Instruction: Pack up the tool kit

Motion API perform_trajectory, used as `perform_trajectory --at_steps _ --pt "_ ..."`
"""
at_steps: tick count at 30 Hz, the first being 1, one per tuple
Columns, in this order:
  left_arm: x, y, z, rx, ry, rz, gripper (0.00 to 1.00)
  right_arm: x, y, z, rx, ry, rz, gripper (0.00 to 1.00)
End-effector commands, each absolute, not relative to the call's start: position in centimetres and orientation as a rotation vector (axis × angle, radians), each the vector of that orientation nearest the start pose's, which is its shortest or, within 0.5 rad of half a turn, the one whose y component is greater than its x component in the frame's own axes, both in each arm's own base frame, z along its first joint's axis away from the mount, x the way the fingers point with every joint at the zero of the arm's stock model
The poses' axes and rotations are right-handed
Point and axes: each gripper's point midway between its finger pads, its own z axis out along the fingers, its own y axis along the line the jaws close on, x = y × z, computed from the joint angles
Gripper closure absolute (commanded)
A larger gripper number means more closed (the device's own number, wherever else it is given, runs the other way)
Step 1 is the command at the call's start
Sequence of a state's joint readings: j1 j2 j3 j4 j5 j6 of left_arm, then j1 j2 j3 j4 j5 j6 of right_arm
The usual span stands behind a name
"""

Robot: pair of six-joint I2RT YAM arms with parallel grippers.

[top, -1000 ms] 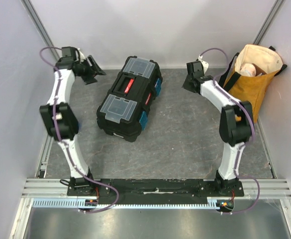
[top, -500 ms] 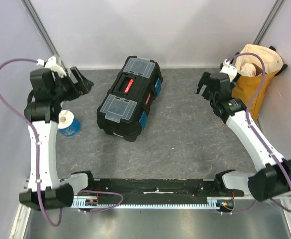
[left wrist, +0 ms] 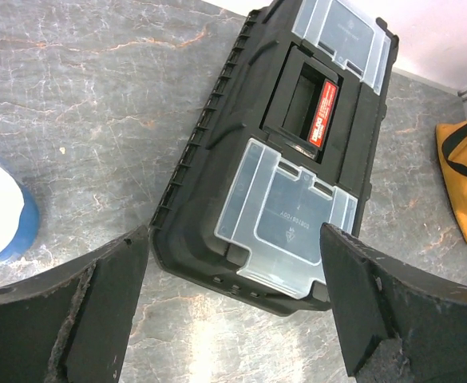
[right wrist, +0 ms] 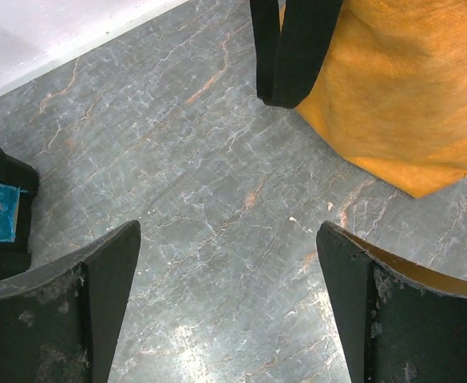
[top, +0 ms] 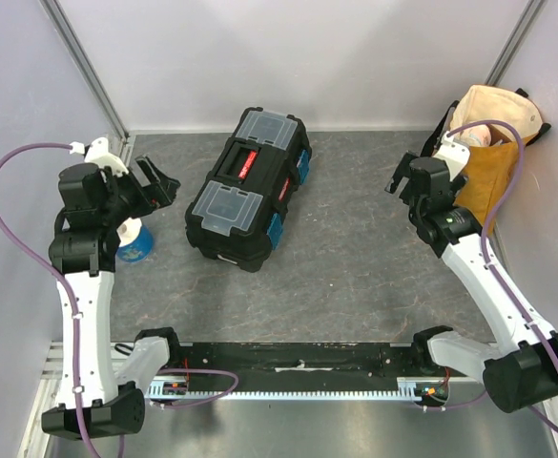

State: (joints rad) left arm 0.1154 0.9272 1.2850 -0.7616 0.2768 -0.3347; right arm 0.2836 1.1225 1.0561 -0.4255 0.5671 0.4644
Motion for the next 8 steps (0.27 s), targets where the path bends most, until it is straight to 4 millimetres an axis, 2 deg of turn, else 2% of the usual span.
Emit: perform_trajectory --at_steps 1,8 --pt "28.7 -2.3 34.4 -0.240 1.927 -0.367 0.07 35.0 1.3 25.6 0.560 1.881 -0.124 0.02" --pt "29.8 -1.8 35.3 -0.250 1.928 -0.348 0.06 35.8 1.9 25.1 0.570 1.897 -0.098 0.02"
